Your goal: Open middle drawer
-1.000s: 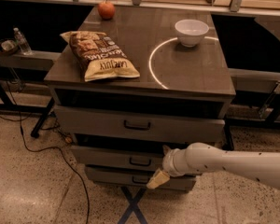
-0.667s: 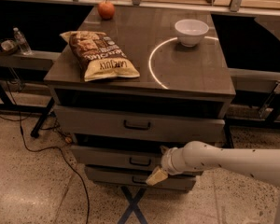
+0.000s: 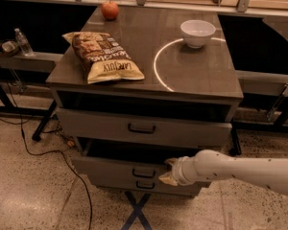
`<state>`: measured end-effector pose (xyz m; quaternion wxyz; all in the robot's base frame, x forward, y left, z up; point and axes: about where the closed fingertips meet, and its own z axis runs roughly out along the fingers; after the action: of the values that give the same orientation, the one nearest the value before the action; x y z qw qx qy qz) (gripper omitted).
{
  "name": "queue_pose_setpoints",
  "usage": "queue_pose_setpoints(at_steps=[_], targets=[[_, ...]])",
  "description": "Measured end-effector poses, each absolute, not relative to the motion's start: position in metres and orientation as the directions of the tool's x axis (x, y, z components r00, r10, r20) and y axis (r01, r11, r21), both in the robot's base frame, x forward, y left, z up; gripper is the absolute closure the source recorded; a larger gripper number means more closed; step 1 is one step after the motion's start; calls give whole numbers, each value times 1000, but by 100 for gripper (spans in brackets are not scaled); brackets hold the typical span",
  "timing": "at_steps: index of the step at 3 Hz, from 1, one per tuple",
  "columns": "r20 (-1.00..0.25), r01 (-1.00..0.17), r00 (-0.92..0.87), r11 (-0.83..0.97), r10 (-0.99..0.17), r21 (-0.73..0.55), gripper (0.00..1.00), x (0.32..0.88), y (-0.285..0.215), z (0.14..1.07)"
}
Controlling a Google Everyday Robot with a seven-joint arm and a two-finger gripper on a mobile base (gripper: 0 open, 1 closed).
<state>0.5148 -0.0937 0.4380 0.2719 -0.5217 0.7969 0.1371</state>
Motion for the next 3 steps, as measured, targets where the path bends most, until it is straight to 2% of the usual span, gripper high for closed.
queue_pose_setpoints(at_steps=[1, 2, 3], targets=[[-561, -900, -323, 430, -762, -66, 83, 495, -111, 445], [-540, -897, -341, 437, -770, -57, 100, 474, -124, 448], [-540, -896, -343, 440, -769, -57, 100, 474, -124, 453]])
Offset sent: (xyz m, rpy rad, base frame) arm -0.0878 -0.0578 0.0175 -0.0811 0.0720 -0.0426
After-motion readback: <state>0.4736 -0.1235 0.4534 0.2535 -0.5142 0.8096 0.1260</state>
